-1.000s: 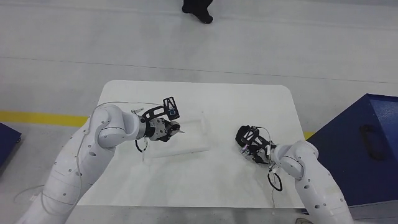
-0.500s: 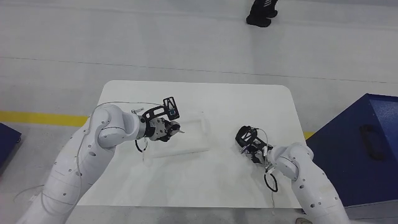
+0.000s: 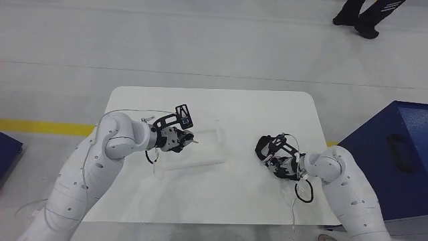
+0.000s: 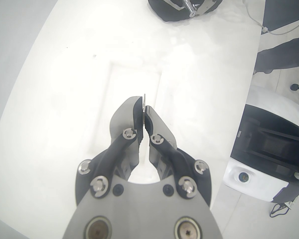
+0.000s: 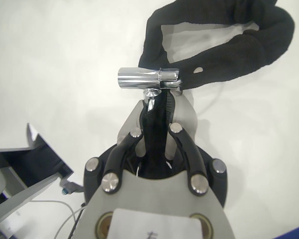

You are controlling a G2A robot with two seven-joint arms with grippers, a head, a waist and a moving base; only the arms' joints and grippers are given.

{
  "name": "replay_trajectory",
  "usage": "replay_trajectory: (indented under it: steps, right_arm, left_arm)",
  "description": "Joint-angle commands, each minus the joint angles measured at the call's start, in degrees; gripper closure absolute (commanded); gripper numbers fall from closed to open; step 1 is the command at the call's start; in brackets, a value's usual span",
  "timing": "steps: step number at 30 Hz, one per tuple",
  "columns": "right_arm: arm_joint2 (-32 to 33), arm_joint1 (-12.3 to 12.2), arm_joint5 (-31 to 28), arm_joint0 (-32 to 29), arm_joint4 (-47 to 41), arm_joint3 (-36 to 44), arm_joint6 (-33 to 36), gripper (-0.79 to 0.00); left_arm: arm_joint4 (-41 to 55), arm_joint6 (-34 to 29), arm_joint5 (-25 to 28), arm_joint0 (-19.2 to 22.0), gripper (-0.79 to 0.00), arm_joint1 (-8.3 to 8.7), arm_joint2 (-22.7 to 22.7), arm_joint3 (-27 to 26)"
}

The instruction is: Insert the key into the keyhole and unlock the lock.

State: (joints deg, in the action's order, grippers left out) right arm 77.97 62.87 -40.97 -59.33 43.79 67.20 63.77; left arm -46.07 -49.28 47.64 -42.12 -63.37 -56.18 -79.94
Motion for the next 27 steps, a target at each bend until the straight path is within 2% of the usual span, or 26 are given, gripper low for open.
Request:
replay_trajectory:
  steps: [1,5,13,18,25,26,27]
  right_arm:
    - [-1.2,-0.6,-0.4,1.2,-6.4,-2.7,-0.8,0.000]
    - [-5.8,-3.1,-2.4,3.0,-17.1,-6.1,-2.8,0.000]
    - [-17.0,-10.0,-3.9,5.7,-35.4,-7.1,-4.4,0.000]
    - [-22.0,-12.9,-2.5,9.1,-34.1,-9.0,-2.9,0.000]
    - [-22.8,-14.3,-3.3,11.1,-27.8,-8.6,-3.8,0.000]
    - [-22.9,-14.5,-3.0,11.0,-26.7,-7.7,-3.5,-0.025]
    - [-23.0,-14.6,-2.8,10.8,-26.1,-6.8,-3.3,-0.188]
  left_arm:
    - [0.0,0.0,0.0,0.0,0.000,0.00,0.0,0.0]
    - [0.0,0.0,0.0,0.0,0.000,0.00,0.0,0.0]
    - [0.0,0.0,0.0,0.0,0.000,0.00,0.0,0.0]
    - [0.0,0.0,0.0,0.0,0.000,0.00,0.0,0.0]
    - [0.0,0.0,0.0,0.0,0.000,0.00,0.0,0.0]
    - [0.0,0.0,0.0,0.0,0.000,0.00,0.0,0.0]
    - [0.0,0.0,0.0,0.0,0.000,0.00,0.0,0.0]
